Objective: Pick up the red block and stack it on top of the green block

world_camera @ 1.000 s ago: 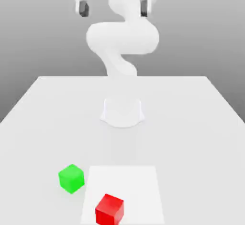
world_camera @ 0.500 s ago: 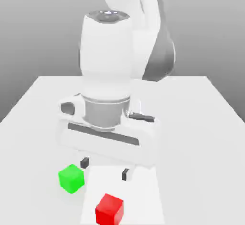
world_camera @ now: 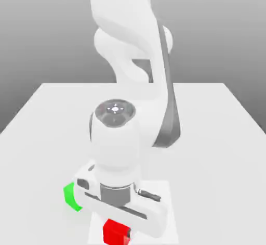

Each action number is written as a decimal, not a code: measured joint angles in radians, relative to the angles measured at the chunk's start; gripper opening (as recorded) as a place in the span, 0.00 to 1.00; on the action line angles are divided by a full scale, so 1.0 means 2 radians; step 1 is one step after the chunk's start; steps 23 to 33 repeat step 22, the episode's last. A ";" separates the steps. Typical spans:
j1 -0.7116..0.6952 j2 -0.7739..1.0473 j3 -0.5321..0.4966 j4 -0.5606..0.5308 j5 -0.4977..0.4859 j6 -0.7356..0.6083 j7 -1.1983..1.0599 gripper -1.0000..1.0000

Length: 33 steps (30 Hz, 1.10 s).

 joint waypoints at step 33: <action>-0.099 -0.126 -0.053 -0.162 0.041 0.036 -0.010 1.00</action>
